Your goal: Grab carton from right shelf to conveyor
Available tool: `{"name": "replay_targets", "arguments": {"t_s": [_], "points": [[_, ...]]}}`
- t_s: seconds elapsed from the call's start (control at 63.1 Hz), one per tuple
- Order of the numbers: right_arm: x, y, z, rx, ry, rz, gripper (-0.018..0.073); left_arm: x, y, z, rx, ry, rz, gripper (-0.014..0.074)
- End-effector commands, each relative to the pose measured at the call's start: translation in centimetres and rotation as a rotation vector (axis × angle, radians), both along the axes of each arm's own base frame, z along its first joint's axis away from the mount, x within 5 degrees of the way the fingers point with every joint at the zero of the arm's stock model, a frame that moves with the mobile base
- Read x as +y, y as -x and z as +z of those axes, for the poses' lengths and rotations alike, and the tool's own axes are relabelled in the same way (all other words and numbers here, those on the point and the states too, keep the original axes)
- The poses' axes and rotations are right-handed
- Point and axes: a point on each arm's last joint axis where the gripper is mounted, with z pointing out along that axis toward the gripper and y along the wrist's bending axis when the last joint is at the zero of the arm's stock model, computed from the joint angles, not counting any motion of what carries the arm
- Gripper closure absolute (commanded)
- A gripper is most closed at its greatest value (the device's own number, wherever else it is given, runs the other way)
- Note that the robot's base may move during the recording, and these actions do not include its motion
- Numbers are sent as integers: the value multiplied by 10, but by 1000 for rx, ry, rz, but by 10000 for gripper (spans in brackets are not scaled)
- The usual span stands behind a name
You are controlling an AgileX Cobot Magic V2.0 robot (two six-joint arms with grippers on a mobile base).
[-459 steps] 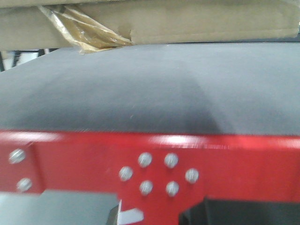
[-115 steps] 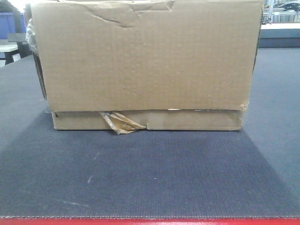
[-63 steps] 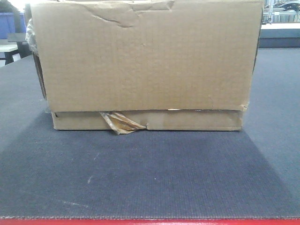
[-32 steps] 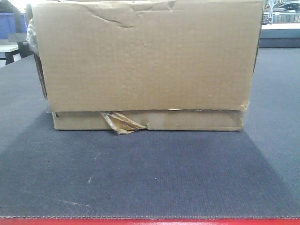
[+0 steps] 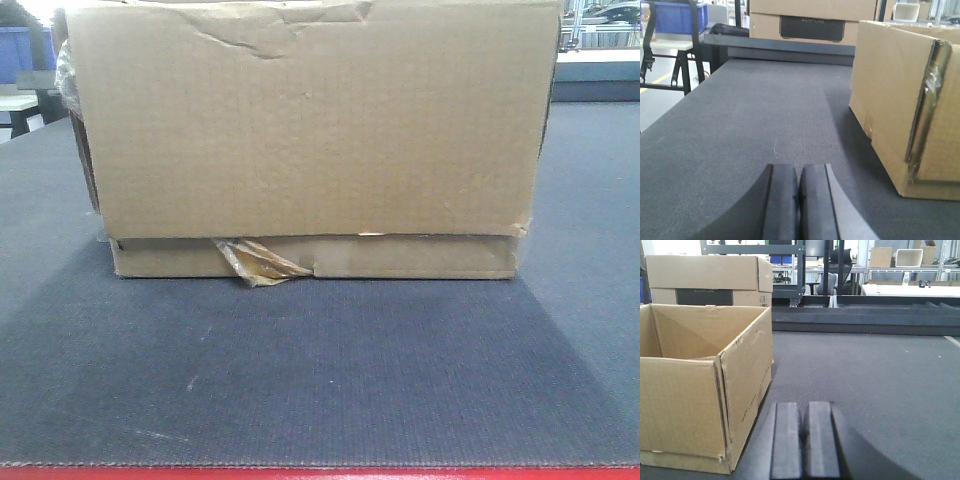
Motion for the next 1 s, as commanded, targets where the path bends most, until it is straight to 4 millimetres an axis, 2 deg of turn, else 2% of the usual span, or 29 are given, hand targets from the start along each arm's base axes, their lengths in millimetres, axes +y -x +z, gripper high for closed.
{"name": "replay_targets", "arguments": {"t_s": [0.0, 0.983], "points": [[-1, 1, 2, -33, 9, -10, 634, 0, 0, 3, -42, 2, 9, 596], [-1, 1, 2, -35, 8, -10, 634, 2, 0, 3, -39, 2, 42, 596]]}}
